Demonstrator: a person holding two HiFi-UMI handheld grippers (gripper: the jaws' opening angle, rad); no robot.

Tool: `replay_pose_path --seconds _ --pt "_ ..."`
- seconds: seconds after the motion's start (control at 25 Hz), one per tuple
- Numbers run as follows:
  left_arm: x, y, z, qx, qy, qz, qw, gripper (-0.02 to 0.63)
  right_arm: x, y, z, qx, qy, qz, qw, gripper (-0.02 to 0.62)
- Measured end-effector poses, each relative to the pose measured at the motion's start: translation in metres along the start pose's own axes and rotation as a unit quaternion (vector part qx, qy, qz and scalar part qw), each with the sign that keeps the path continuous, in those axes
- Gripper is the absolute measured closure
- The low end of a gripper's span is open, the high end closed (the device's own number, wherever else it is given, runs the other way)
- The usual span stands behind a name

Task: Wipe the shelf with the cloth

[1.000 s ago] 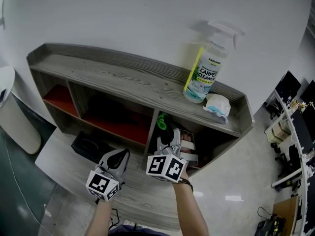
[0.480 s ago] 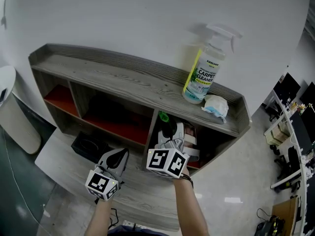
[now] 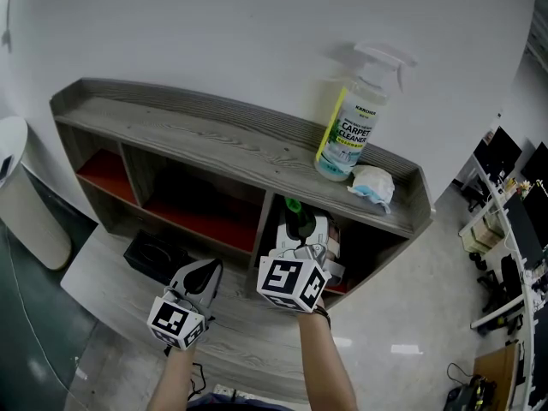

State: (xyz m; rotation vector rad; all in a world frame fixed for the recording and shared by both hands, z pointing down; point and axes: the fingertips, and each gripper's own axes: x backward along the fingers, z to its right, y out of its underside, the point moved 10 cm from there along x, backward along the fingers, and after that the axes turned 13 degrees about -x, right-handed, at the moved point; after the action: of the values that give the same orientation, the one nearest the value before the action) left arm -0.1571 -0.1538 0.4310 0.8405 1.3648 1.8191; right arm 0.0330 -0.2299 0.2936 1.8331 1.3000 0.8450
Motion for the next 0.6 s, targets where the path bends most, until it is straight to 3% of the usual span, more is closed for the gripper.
replay_pose_path --seconds 0.36,0.6 --pt "0.0 -0.002 0.003 -0.002 0.003 0.001 1.0 0.607 0.01 0.0 0.021 -0.105 0.051 0.014 0.993 0.488" --pt "-0.002 -0.004 0.007 -0.002 0.008 0.001 1.0 0.607 0.022 0.001 0.037 -0.147 0.088 0.026 0.985 0.488"
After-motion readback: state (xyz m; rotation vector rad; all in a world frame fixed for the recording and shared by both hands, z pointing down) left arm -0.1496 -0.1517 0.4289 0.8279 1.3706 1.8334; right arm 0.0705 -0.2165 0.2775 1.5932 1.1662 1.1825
